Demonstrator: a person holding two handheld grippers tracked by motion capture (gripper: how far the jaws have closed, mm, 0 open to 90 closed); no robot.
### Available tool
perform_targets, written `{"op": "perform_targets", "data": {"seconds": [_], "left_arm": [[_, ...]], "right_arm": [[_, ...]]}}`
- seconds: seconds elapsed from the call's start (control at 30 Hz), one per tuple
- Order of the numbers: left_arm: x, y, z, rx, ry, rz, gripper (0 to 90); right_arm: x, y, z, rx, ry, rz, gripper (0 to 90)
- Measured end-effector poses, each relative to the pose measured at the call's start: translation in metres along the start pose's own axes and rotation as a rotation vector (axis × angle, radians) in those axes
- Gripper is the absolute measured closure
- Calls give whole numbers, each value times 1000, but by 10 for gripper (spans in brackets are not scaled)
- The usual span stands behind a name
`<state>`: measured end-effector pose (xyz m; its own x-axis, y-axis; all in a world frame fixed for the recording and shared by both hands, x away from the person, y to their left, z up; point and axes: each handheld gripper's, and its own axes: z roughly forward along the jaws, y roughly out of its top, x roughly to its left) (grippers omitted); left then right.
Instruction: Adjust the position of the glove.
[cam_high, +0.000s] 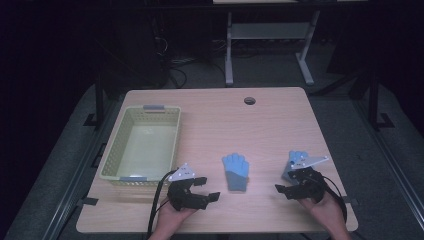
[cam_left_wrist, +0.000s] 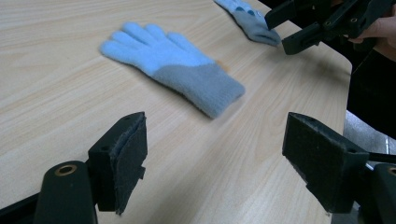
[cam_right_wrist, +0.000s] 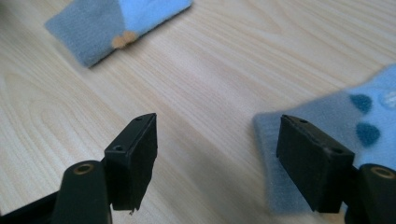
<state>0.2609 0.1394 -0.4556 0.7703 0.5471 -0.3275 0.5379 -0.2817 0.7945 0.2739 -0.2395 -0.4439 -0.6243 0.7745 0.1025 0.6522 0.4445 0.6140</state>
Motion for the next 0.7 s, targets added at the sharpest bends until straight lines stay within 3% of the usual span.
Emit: {"op": "perform_targets", "data": {"seconds": [0.43, 0.7], "left_arm": [[-1, 0, -5, -12, 8, 14, 217], [2, -1, -6, -21, 18, -2, 217]], "right_arm": [[1, 2, -5, -25, 0, 3, 272], [-6, 16, -14, -60, -6, 21, 259]]}}
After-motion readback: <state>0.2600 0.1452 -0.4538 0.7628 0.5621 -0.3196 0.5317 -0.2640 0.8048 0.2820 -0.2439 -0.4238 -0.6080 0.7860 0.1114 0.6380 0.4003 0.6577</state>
